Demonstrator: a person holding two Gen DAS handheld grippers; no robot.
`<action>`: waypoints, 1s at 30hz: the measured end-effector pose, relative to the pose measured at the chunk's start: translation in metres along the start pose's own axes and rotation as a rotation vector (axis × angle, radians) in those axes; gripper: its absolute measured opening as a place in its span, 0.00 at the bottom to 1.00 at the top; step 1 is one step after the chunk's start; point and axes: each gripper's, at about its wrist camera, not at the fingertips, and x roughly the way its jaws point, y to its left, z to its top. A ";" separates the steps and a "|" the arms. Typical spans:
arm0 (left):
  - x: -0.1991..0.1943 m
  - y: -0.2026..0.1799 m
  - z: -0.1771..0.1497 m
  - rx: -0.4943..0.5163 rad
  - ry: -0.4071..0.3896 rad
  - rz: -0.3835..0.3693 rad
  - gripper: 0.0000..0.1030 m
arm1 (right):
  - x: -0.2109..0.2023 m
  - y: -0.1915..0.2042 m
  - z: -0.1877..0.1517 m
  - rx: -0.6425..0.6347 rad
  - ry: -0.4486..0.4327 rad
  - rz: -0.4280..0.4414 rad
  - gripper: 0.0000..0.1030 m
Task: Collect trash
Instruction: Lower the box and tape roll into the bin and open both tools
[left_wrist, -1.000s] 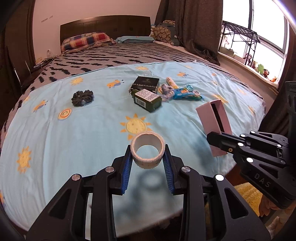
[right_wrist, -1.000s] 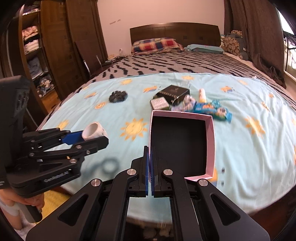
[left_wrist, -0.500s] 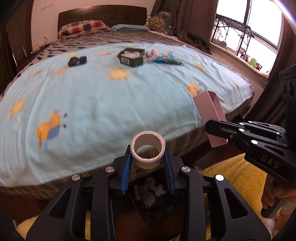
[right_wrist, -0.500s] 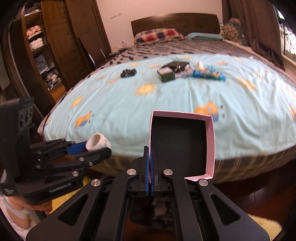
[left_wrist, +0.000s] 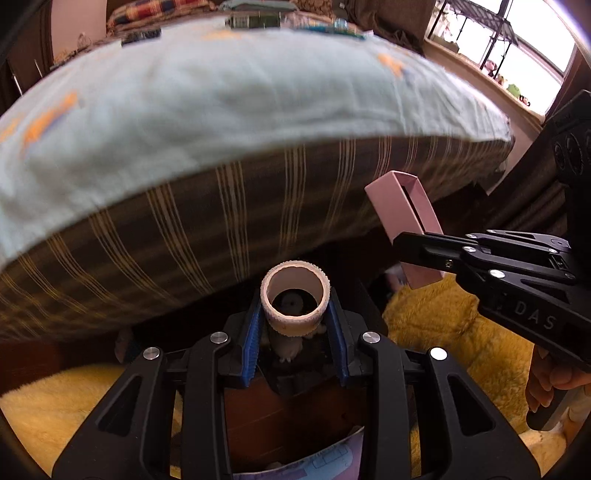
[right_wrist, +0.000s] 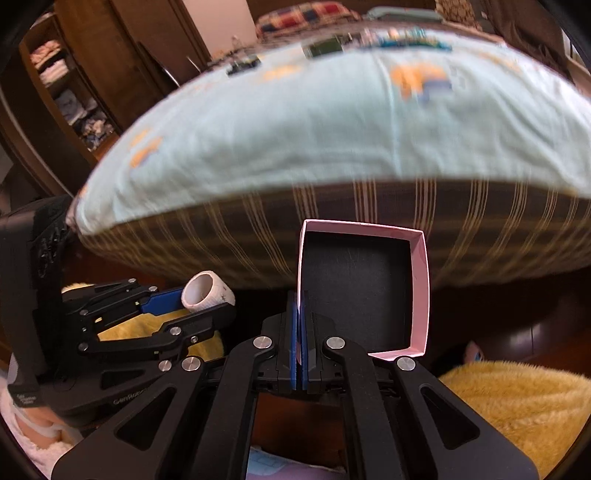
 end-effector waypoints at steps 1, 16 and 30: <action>0.004 0.000 -0.002 -0.003 0.009 -0.004 0.30 | 0.005 -0.002 -0.004 0.005 0.015 -0.006 0.03; 0.069 0.014 -0.027 -0.064 0.157 -0.014 0.30 | 0.059 -0.024 -0.027 0.062 0.145 -0.039 0.03; 0.088 0.025 -0.028 -0.087 0.187 -0.040 0.41 | 0.077 -0.027 -0.018 0.078 0.167 -0.058 0.07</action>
